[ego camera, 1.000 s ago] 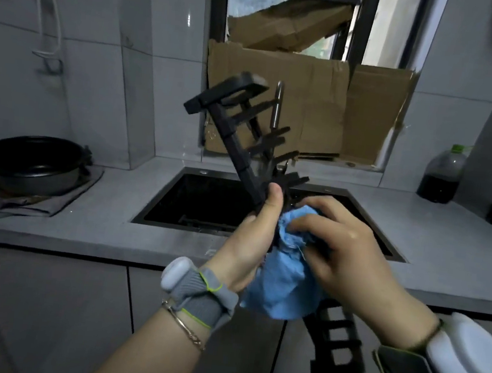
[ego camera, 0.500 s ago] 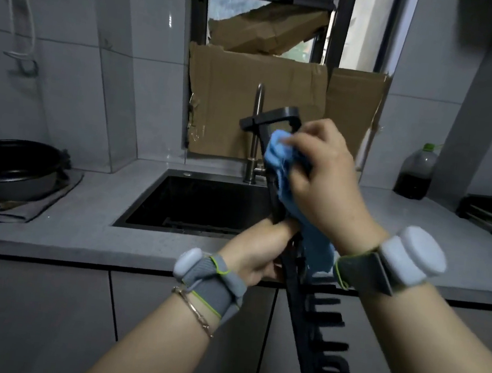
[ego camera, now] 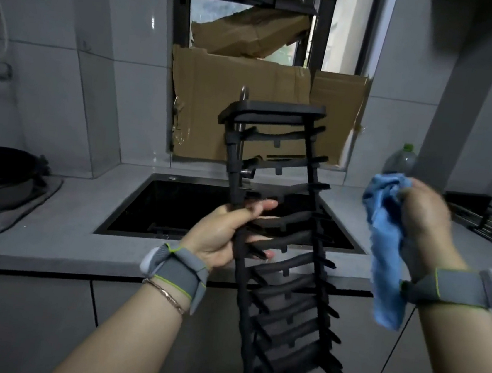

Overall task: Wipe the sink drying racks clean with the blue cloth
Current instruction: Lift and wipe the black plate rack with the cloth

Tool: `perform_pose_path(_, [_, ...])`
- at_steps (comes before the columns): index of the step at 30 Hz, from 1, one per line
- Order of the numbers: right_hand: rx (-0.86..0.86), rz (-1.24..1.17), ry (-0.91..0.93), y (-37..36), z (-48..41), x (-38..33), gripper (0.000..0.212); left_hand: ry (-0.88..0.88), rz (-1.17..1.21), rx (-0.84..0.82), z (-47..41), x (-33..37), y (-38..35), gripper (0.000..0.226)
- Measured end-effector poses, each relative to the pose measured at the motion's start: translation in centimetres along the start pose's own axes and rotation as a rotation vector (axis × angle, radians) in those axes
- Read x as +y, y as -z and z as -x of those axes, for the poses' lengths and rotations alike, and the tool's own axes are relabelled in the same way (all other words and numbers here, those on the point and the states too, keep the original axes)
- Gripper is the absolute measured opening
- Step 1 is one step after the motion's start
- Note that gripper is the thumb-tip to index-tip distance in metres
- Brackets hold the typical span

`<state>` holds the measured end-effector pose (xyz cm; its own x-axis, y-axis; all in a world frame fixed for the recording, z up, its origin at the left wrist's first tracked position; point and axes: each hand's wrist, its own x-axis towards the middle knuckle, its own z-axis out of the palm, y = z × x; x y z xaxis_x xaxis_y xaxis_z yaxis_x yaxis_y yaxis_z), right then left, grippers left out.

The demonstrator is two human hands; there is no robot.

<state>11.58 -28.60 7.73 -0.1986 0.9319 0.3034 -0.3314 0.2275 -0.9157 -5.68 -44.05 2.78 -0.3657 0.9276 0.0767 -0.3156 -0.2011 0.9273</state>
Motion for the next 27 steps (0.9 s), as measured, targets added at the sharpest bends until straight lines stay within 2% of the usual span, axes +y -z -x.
perform_pose_path(2, [-0.114, 0.049, -0.129, 0.0, 0.7, 1.6, 0.030, 0.006, 0.016, 0.039, -0.3, 0.1, 0.1, 0.026])
perform_pose_path(5, [-0.401, -0.061, -0.231, -0.5, 1.6, 3.3, 0.021, 0.037, 0.034, 0.080, -0.8, -0.2, -0.1, 0.030])
perform_pose_path(8, [-0.495, -0.057, -0.268, -1.2, 2.1, 4.2, 0.018, 0.068, 0.042, 0.084, -0.9, -0.5, 0.0, 0.031])
perform_pose_path(10, [-0.528, -0.005, -0.221, -1.5, 2.6, 4.8, 0.013, 0.069, 0.025, 0.104, -1.0, -0.7, -0.1, 0.030])
perform_pose_path(13, [-0.458, 0.098, -0.061, -2.1, 3.4, 5.5, 0.014, 0.021, -0.042, 0.184, -1.2, -1.0, -0.5, 0.023])
perform_pose_path(17, [-0.350, 0.139, 0.058, -2.2, 3.5, 6.1, 0.019, -0.130, 0.003, 0.250, -1.6, -1.4, -0.9, 0.019])
perform_pose_path(22, [-0.315, 0.174, 0.018, -2.3, 3.1, 6.5, 0.025, -0.189, -0.073, 0.270, -1.5, -2.1, -0.6, 0.027])
perform_pose_path(25, [-0.070, 0.274, 0.190, -2.1, 2.6, 5.4, 0.013, -0.211, -0.040, 0.252, -1.4, -2.4, -0.8, 0.031])
perform_pose_path(27, [0.106, 0.245, 0.349, -1.8, 2.9, 3.6, 0.024, -0.217, -0.050, 0.258, -1.4, -2.5, -0.8, 0.031])
